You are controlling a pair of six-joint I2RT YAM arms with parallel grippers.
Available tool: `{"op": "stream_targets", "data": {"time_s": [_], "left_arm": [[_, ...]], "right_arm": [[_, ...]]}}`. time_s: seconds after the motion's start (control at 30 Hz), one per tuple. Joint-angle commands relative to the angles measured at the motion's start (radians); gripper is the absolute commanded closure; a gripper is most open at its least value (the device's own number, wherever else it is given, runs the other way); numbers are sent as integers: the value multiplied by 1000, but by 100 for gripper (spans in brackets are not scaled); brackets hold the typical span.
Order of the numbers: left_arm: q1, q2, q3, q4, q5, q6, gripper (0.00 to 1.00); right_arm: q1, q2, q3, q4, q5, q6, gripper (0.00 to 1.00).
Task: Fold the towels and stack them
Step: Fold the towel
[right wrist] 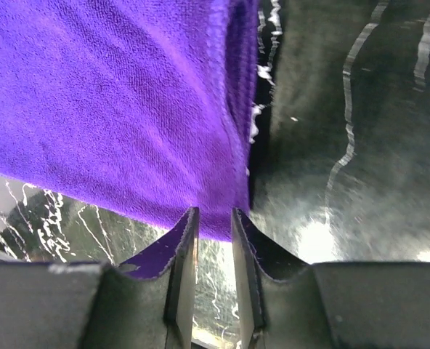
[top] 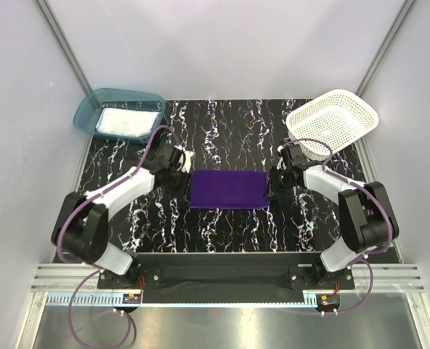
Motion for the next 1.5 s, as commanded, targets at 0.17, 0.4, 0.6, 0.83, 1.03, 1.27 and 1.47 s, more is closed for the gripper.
{"op": "stream_targets", "data": {"time_s": [0.17, 0.4, 0.6, 0.83, 1.03, 1.27, 1.47], "left_arm": [[25, -100, 6, 115, 0, -126, 60], [49, -38, -88, 264, 52, -197, 56], [49, -4, -91, 290, 72, -216, 57], [49, 16, -96, 272, 49, -216, 58], [48, 16, -116, 264, 21, -211, 57], [48, 7, -111, 235, -17, -194, 56], [49, 15, -132, 287, 18, -212, 57]], "right_arm": [[6, -93, 45, -102, 106, 94, 61], [6, -73, -8, -68, 139, 223, 59], [6, -51, -36, -8, 110, 259, 58], [6, -43, -52, 7, 113, 289, 58], [6, -59, -67, 21, 123, 308, 59], [6, -59, -78, 39, 117, 308, 70], [8, -53, -91, 53, 113, 308, 73]]}}
